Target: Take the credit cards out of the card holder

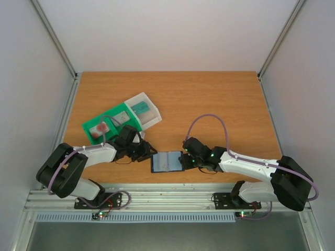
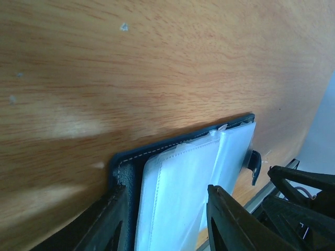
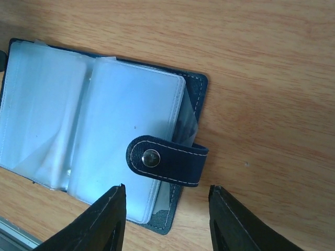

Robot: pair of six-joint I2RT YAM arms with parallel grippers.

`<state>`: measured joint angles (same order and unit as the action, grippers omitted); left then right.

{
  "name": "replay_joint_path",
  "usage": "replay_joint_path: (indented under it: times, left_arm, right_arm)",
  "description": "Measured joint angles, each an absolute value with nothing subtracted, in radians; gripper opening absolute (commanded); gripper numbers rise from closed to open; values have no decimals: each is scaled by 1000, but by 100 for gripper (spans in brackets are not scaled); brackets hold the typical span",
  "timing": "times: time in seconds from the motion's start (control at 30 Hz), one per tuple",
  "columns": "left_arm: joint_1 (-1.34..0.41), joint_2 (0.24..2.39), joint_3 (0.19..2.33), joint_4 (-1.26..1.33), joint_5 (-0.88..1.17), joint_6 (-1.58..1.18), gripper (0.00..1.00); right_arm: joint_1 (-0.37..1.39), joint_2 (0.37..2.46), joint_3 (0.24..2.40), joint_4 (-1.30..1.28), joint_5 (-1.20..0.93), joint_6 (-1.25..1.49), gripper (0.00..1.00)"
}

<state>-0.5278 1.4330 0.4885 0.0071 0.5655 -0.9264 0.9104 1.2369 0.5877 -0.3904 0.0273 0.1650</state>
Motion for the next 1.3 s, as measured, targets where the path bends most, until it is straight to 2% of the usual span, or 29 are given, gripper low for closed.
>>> replay_joint_path:
  times: [0.13, 0.23, 0.4, 0.7, 0.97, 1.07, 1.17, 1.3]
  left_arm:
    - [-528, 1453, 481, 36, 566, -935, 43]
    - [-528, 1468, 476, 75, 574, -938, 39]
    - [-528, 1491, 461, 139, 588, -958, 32]
    - [-569, 1493, 449, 181, 599, -999, 31]
    - [-588, 1489, 449, 183, 598, -1021, 16]
    - [-591, 1465, 449, 182, 598, -1025, 17]
    - [-591, 1420, 449, 179, 598, -1032, 25]
    - [-591, 1376, 448, 172, 596, -1039, 20]
  right_arm:
    - [908, 1260, 578, -366, 1, 163, 40]
    - [908, 1270, 563, -351, -17, 162, 35]
    - [908, 1274, 558, -339, -23, 159, 33]
    - [908, 1275, 530, -313, -32, 160, 31]
    - [908, 1275, 517, -292, -36, 165, 28]
    - [908, 1275, 516, -282, -45, 168, 28]
    - [908, 1275, 516, -268, -67, 172, 28]
    - [908, 1275, 516, -255, -90, 177, 30]
